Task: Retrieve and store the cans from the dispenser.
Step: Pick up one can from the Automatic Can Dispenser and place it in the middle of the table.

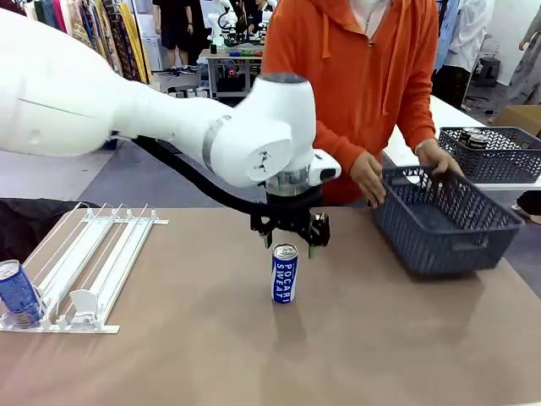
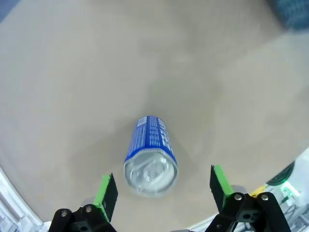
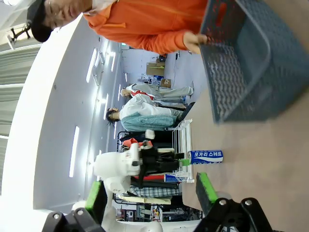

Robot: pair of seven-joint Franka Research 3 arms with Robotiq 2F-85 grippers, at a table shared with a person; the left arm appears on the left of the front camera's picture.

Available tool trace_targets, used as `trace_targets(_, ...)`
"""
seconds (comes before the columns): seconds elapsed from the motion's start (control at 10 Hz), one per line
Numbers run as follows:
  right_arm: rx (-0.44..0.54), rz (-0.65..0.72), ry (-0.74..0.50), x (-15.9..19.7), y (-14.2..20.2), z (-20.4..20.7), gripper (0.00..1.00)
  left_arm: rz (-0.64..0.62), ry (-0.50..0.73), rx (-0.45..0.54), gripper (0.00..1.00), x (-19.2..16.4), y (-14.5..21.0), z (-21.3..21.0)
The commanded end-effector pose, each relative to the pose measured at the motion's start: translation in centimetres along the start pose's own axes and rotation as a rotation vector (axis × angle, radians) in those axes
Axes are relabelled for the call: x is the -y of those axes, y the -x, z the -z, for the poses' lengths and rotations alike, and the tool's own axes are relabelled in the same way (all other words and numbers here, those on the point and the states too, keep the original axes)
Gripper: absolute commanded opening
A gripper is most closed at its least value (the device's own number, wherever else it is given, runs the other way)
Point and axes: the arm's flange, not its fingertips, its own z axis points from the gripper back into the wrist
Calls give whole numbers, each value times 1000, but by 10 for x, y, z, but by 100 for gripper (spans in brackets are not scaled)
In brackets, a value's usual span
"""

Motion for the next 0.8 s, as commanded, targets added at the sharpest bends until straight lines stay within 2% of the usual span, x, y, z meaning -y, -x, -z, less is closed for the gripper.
trace_targets(0.0,9,-5,-20,-4,-2,-1,100,-3,55,108,100,-42,62,-73)
trace_targets(0.1,9,-5,-20,-4,-2,-1,100,-4,139,122,100,-75,88,-107)
trace_targets(0.2,9,-5,-20,-4,-2,-1,100,-57,153,142,100,-109,109,-128)
trace_targets(0.4,9,-5,-20,-4,-2,-1,100,-217,280,155,100,-210,147,-152)
trace_targets(0.5,9,-5,-20,-4,-2,-1,100,-264,503,179,100,-275,178,-162)
trace_targets(0.6,9,-5,-20,-4,-2,-1,100,-313,576,181,100,-315,203,-169)
trace_targets(0.7,9,-5,-20,-4,-2,-1,100,-375,672,200,100,-370,251,-176)
